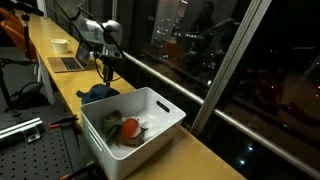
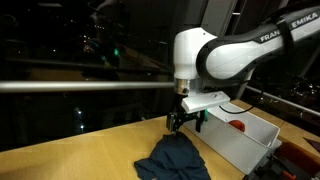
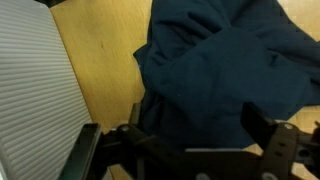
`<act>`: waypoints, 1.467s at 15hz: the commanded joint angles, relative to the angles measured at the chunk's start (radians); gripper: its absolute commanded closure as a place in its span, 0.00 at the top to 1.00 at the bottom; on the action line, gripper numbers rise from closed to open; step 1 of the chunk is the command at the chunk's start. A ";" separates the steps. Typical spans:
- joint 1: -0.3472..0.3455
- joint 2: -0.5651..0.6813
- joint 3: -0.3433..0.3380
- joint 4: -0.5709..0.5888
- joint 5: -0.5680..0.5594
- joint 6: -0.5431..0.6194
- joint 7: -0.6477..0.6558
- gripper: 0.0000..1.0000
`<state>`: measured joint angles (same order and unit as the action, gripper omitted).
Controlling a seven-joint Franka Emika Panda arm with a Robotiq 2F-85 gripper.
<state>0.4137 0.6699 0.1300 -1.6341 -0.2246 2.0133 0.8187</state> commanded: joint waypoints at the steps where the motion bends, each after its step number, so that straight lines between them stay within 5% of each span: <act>1: -0.007 0.078 -0.031 0.068 0.022 -0.004 -0.051 1.00; 15: -0.022 0.230 -0.010 0.222 0.165 -0.023 -0.297 0.98; 16: -0.020 0.222 -0.013 0.215 0.170 -0.020 -0.317 0.74; 18: -0.021 0.200 -0.019 0.197 0.178 -0.015 -0.339 0.68; 22: -0.044 0.150 -0.023 0.160 0.197 -0.013 -0.361 0.38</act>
<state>0.3890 0.8710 0.1114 -1.4454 -0.0633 2.0233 0.4967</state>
